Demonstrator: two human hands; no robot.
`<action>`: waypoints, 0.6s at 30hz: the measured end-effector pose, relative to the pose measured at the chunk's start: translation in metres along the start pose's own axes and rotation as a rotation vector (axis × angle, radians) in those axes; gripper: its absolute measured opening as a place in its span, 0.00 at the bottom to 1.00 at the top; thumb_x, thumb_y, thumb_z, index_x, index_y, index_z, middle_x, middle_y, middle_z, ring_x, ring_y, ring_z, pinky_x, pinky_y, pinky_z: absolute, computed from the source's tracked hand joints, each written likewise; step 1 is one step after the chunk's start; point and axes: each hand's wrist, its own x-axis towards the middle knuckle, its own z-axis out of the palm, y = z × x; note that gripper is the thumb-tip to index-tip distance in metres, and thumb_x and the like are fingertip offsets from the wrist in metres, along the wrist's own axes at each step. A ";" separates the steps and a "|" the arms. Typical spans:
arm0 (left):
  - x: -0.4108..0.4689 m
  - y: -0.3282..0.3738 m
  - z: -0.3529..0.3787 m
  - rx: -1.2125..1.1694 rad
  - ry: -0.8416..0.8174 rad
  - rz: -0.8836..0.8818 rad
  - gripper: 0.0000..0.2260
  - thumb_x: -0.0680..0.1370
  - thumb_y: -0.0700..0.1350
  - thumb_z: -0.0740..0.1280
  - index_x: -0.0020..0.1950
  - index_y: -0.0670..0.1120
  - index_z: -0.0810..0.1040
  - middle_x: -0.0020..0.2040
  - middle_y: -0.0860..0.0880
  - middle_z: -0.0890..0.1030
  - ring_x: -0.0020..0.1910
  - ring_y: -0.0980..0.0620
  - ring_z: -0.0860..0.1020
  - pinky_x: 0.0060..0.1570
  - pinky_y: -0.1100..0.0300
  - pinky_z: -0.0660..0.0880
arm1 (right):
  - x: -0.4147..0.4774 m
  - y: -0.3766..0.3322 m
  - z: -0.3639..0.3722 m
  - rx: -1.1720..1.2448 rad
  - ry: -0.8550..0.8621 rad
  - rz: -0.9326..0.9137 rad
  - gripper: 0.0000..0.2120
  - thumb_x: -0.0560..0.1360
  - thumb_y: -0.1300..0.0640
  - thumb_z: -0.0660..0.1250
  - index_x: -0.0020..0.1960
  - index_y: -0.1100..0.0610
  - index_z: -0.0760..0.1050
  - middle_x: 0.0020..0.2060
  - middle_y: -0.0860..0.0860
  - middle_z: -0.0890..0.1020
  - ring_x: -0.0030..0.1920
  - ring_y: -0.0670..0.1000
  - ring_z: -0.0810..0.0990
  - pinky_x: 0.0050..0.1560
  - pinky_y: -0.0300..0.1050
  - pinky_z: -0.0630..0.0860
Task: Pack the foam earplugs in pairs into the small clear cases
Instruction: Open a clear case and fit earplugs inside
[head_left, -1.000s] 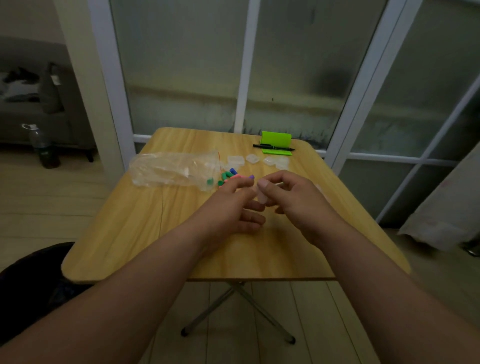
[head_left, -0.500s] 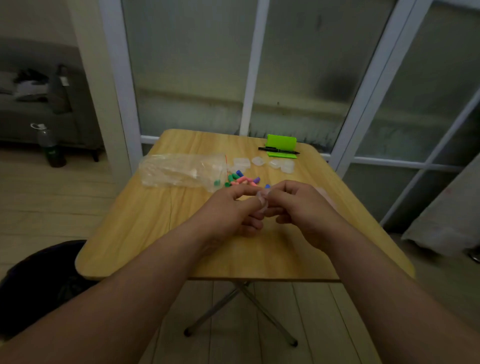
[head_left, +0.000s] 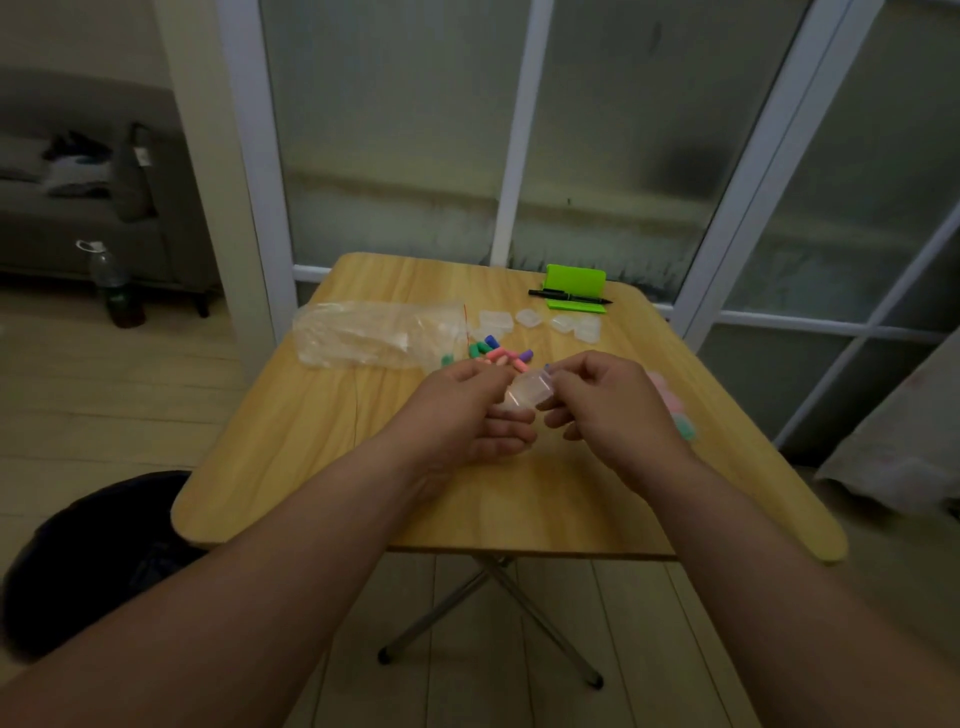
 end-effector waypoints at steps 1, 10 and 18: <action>0.001 -0.001 0.000 -0.008 0.006 -0.015 0.09 0.84 0.45 0.66 0.63 0.44 0.77 0.45 0.37 0.87 0.42 0.44 0.87 0.47 0.50 0.86 | 0.000 0.002 0.001 -0.097 0.016 -0.057 0.06 0.83 0.54 0.66 0.55 0.50 0.82 0.41 0.48 0.87 0.39 0.46 0.86 0.40 0.45 0.81; -0.004 -0.014 0.011 0.001 -0.192 -0.125 0.16 0.79 0.29 0.64 0.65 0.41 0.76 0.51 0.39 0.83 0.38 0.52 0.82 0.41 0.60 0.81 | 0.003 0.006 -0.006 -0.097 -0.056 -0.120 0.06 0.81 0.55 0.70 0.52 0.48 0.86 0.43 0.44 0.86 0.43 0.44 0.83 0.44 0.48 0.80; -0.010 -0.011 0.016 -0.097 -0.198 -0.250 0.16 0.85 0.54 0.59 0.60 0.44 0.78 0.39 0.45 0.78 0.34 0.51 0.73 0.33 0.59 0.66 | -0.003 0.004 -0.015 0.071 -0.221 -0.064 0.07 0.82 0.55 0.70 0.54 0.51 0.87 0.44 0.48 0.87 0.42 0.43 0.81 0.43 0.42 0.76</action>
